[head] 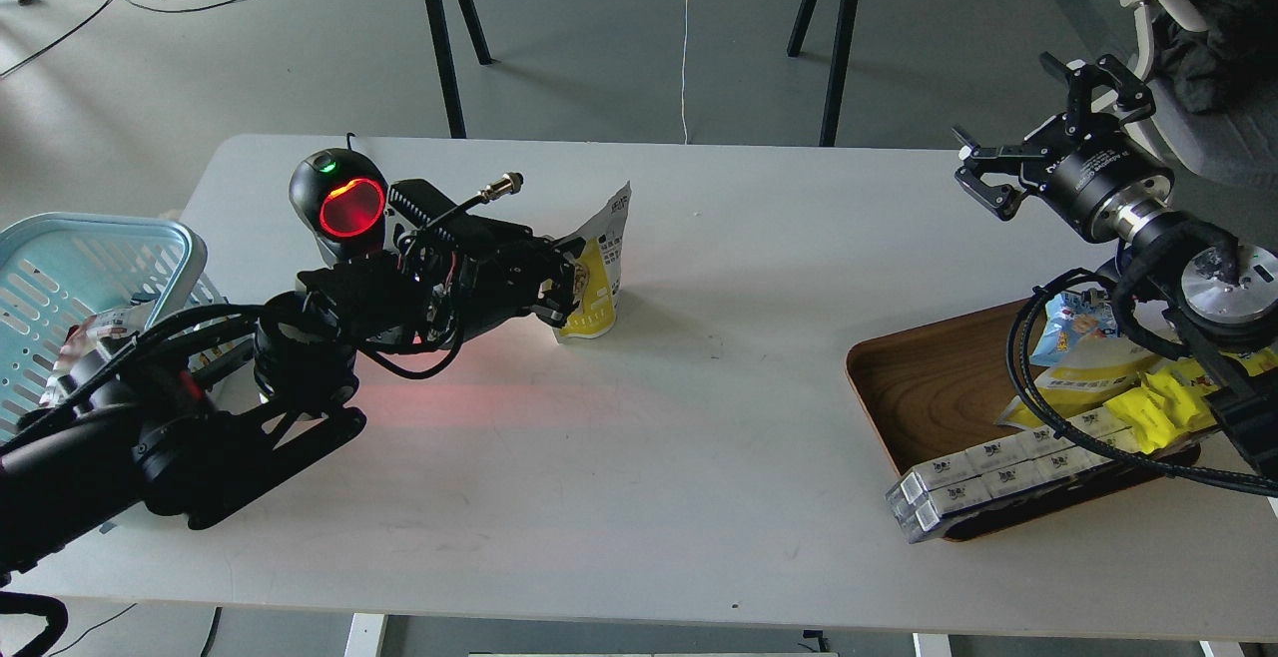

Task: Scan snack and place in basket
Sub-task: 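Lift the packet and hold it in front of the scanner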

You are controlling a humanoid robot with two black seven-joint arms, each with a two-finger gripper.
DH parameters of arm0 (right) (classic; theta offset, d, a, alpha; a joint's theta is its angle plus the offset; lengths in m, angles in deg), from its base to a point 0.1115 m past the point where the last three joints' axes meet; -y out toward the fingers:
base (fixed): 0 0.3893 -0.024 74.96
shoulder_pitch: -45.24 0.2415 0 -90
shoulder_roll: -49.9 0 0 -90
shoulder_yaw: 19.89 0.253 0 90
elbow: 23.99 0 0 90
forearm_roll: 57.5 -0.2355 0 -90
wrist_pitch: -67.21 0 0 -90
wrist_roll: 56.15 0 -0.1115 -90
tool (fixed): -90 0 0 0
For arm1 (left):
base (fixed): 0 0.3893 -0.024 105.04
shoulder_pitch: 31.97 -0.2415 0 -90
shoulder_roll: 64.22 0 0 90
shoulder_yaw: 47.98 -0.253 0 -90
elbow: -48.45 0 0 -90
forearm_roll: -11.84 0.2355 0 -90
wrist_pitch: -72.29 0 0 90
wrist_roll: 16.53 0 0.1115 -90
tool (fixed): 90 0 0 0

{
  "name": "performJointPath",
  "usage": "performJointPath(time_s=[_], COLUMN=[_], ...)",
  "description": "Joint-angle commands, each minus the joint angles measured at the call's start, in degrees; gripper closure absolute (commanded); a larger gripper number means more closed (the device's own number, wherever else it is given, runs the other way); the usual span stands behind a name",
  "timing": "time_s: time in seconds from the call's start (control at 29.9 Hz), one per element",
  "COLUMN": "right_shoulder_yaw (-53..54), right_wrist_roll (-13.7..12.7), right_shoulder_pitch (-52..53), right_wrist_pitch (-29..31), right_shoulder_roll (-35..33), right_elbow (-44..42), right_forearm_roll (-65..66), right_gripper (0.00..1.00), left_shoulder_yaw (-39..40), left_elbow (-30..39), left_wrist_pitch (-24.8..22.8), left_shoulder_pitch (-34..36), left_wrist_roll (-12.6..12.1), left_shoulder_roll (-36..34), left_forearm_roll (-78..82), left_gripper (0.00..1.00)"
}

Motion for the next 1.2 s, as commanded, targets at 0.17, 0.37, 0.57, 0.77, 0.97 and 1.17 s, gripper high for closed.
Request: performJointPath(time_s=[0.17, 0.37, 0.57, 0.77, 0.97, 1.17], right_shoulder_yaw=[0.0, 0.0, 0.0, -0.4, -1.8, -1.9], right_wrist_roll=[0.0, 0.0, 0.0, 0.0, -0.1, 0.0], right_shoulder_pitch=[0.1, 0.4, 0.6, 1.1, 1.8, 1.8], right_wrist_pitch=[0.0, -0.1, -0.3, -0.3, -0.3, -0.3], right_shoulder_roll=[0.0, 0.0, 0.0, 0.0, 0.0, 0.0], right_elbow=[-0.1, 0.0, 0.1, 0.1, 0.1, 0.1], right_forearm_roll=[0.0, 0.0, 0.0, 0.0, 0.0, 0.0], right_gripper=[0.03, 0.03, 0.03, 0.03, 0.03, 0.03], left_shoulder_yaw=[0.2, 1.2, 3.0, 3.4, 4.5, 4.3], left_elbow=[0.8, 4.3, 11.8, 19.1, 21.5, 21.5], left_wrist_pitch=[3.5, 4.1, 3.7, 4.2, 7.0, 8.9], left_shoulder_pitch=[-0.4, 0.4, 0.3, -0.1, -0.2, -4.5], left_wrist_roll=[0.0, 0.0, 0.8, 0.7, 1.3, 1.9], left_shoulder_roll=[-0.8, -4.7, -11.7, -19.9, -24.1, -25.1], left_forearm_roll=[0.0, 0.0, 0.0, 0.0, 0.0, 0.0], left_gripper=[1.00, 1.00, 1.00, 1.00, 1.00, 1.00])
